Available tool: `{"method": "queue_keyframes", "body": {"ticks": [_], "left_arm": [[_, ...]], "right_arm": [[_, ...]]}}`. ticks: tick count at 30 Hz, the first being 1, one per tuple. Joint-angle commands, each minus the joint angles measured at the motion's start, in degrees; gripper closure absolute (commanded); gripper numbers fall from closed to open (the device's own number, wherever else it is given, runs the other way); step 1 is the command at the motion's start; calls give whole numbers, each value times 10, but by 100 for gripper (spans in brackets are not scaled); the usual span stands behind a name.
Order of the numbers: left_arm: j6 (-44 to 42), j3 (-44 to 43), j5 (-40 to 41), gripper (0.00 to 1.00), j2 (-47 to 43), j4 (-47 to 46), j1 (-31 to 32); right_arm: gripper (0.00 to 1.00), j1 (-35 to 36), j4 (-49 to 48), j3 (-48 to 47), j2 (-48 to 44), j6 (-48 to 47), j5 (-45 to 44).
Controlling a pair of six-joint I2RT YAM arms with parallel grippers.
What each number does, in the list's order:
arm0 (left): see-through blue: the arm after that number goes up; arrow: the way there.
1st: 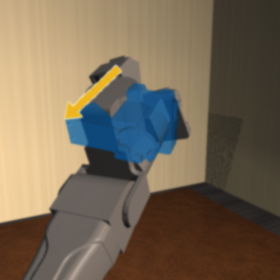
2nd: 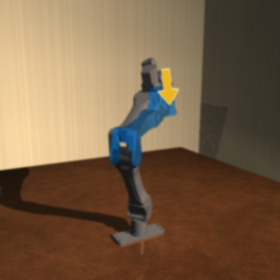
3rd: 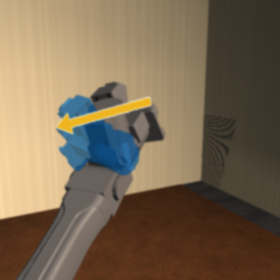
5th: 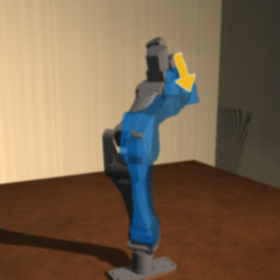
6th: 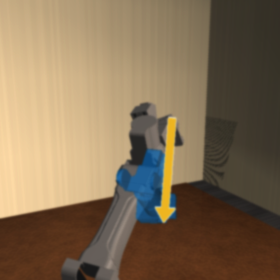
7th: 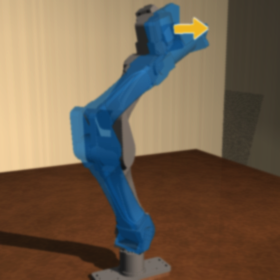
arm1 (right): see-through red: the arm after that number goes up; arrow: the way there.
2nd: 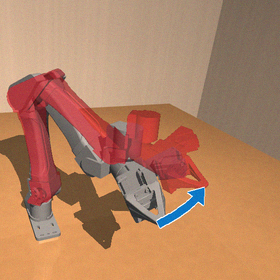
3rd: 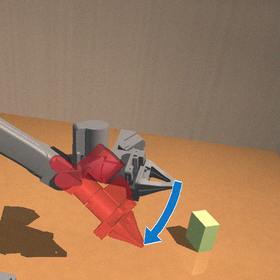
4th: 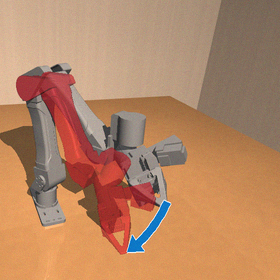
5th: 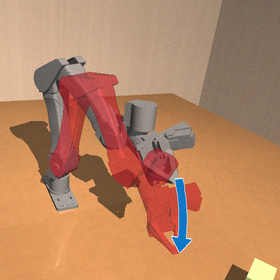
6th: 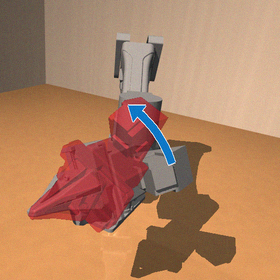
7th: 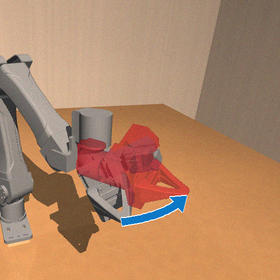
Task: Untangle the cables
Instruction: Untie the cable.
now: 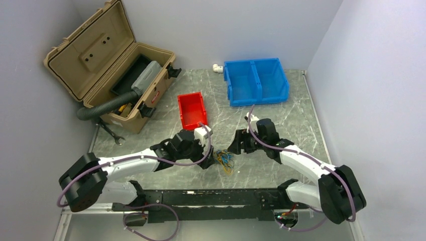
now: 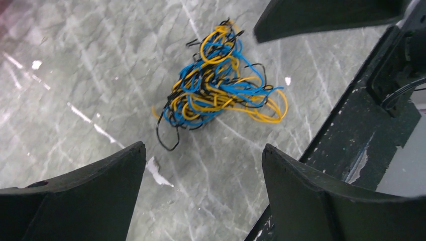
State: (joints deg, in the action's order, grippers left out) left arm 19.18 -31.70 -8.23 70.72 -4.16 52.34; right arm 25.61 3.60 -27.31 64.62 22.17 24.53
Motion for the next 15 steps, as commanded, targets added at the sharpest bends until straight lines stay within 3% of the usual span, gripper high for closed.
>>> {"method": "queue_keyframes", "body": {"ticks": [1,8,15], "left_arm": [[-19,-28,-41,13,23,-71,2],[-65,-64,-40,21,81,-43,2],[-99,-57,-41,21,87,-61,-11]], "right_arm": [[28,25,-70,11,19,10,19],[35,77,-106,21,72,31,-2],[40,109,-148,30,122,74,-34]]}}
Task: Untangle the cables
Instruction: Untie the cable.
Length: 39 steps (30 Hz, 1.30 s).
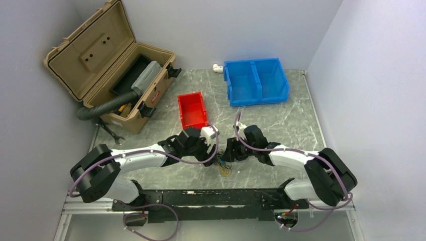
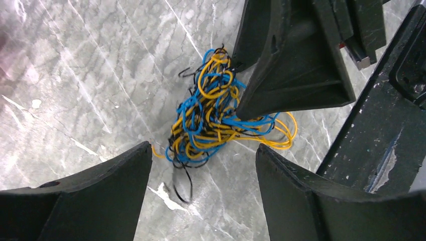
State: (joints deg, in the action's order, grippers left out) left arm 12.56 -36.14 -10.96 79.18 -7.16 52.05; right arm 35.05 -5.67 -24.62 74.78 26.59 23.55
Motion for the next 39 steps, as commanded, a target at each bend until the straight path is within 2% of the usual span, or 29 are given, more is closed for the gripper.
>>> {"method": "queue_keyframes", "body": {"ticks": [1,4,8,16,24,32,39], "left_arm": [[-36,-11,-13,21,-1,-32,-9],[-55,-13,-10,20,-20,-27,-13],[-80,-15,5,20,-48,-16,-15],[-82,40,18,19,-115,-102,-22],[-48,49,-61,17,-151,-171,-79],[-24,57,-92,15,-79,-223,-111],[11,6,-190,18,11,-206,-138]], "right_arm": [[44,19,-60,3,33,33,-27],[62,32,-63,-1,49,41,-44],[99,35,-58,-3,36,47,-66],[100,35,26,-54,-36,16,-123],[100,35,108,-128,-67,-16,-112],[100,35,122,-151,-61,-11,-97],[100,34,111,-140,-84,6,-109]]}}
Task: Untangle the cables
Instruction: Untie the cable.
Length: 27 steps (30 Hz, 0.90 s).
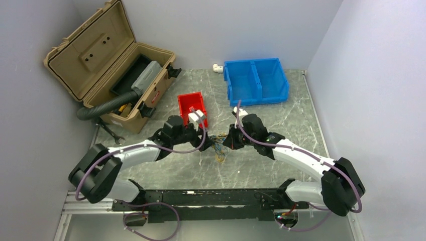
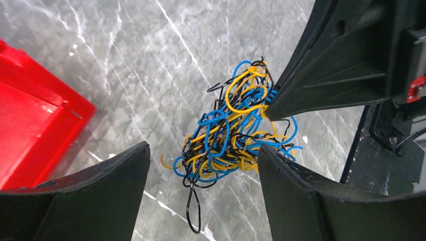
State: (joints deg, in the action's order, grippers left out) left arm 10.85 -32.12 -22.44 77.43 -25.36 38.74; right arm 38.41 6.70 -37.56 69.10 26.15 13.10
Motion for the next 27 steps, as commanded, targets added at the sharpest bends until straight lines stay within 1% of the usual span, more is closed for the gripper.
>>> {"method": "queue_keyframes", "body": {"ticks": [1,4,6,7,8,9,12,13,16,19,24,27], "left_arm": [[31,-40,-78,16,39,-16,-4],[31,-89,-108,15,87,39,-6],[43,-96,-140,19,107,26,-5],[52,-94,-155,24,112,10,-5],[57,-93,-165,32,115,0,-5],[60,-94,-172,43,117,-3,-5],[57,-92,-168,89,108,-1,-6],[56,-88,-157,99,101,1,-7],[55,-68,-121,100,72,-3,-13],[60,-46,-78,100,42,-3,-28],[54,-23,-16,100,5,15,-44],[46,-23,8,100,-7,34,-44]], "right_arm": [[100,1,-12,-9,-34,12,-11],[100,1,-12,-5,-54,15,-27],[100,1,-12,-2,-63,23,-43],[100,1,-16,0,-66,27,-47],[100,1,-22,2,-69,29,-48],[100,1,-25,4,-71,34,-49],[100,1,-27,8,-77,47,-59],[100,0,-22,8,-79,50,-69],[100,1,20,3,-86,63,-138],[100,1,85,-8,-90,90,-246],[100,0,223,-34,-93,186,-442],[100,-1,302,-51,-98,239,-533]]}}
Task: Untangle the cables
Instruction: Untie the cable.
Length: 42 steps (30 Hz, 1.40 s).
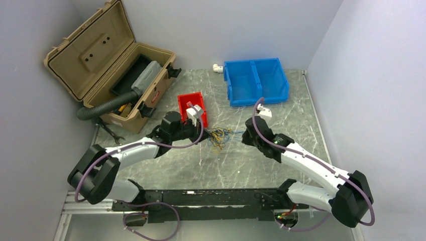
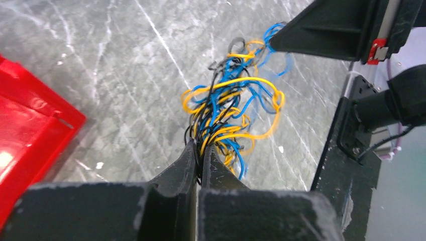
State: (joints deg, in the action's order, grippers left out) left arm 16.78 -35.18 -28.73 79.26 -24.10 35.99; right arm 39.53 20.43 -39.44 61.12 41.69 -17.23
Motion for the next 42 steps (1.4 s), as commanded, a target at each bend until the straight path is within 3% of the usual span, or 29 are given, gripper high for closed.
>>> {"method": "queue_keyframes", "body": {"ticks": [1,7,9,11,13,14,16,20,27,32,35,39,42], "left_arm": [[-14,7,76,100,-27,24,-16],[-19,2,68,100,-24,34,-17],[-23,0,57,100,-22,32,-17],[-27,-3,37,100,-18,29,-16],[-26,-5,20,100,-11,22,-17],[-26,-5,6,100,-9,16,-17],[-23,-4,-15,100,-5,5,-16],[-17,2,-69,100,0,-32,-15],[33,19,-194,100,16,-150,-15],[68,34,-241,100,19,-229,-15],[78,39,-251,100,19,-251,-15],[75,39,-249,100,14,-246,-15],[64,37,-229,100,8,-224,-15]], "right_arm": [[100,-12,184,-36,-20,98,-252],[100,-17,219,-49,-47,99,-289],[97,-18,162,-46,-60,24,-216],[68,-17,80,-32,-75,-87,-83],[26,-17,23,-15,-90,-123,19],[17,-17,-7,-2,-99,-136,66],[10,-18,-57,19,-114,-149,130],[7,-17,-132,45,-112,-164,228],[14,-16,-216,62,-54,-161,327],[15,-17,-308,98,-50,-138,372],[25,-17,-318,105,-51,-129,358],[66,-16,-300,98,-50,-130,343],[100,-16,-249,84,-66,-126,269]]}}
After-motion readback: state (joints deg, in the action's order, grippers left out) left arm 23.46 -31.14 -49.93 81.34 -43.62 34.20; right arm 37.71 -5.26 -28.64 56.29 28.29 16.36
